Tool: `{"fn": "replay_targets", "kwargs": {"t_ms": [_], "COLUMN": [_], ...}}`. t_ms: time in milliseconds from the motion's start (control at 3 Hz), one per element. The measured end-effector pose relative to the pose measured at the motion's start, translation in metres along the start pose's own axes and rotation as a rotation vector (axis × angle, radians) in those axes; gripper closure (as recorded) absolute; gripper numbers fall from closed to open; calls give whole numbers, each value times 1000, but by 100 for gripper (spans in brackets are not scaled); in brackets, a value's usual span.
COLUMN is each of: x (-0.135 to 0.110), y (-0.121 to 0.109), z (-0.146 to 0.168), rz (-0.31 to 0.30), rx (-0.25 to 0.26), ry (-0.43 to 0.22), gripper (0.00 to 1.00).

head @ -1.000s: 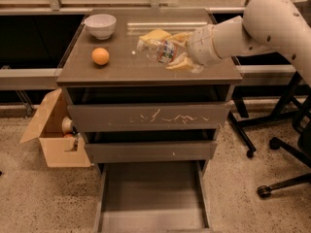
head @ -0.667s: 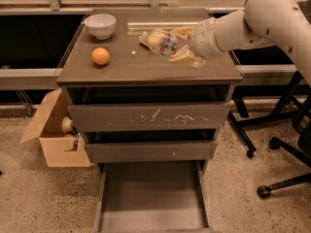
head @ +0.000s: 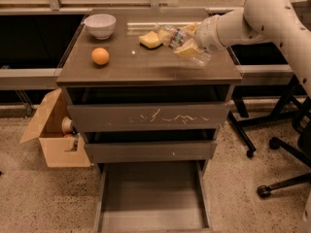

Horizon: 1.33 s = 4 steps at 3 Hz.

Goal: Pick water bottle from bottom drawer and place on counter

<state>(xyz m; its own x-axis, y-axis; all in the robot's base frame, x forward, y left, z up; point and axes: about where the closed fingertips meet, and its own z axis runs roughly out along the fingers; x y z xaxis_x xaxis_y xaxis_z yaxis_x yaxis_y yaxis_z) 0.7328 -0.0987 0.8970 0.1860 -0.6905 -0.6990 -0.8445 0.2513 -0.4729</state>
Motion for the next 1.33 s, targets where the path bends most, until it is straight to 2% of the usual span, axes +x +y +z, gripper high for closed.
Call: {"fn": "replay_targets", "kwargs": {"t_ms": [333,1000,1333], "x": [24,68,83], "y": [-14,-40,-49], "z": [10,15,14], "rz": [96,233,277], "rx": [38,78,82], "ry": [38,118,144], "gripper": [100,100,82]}}
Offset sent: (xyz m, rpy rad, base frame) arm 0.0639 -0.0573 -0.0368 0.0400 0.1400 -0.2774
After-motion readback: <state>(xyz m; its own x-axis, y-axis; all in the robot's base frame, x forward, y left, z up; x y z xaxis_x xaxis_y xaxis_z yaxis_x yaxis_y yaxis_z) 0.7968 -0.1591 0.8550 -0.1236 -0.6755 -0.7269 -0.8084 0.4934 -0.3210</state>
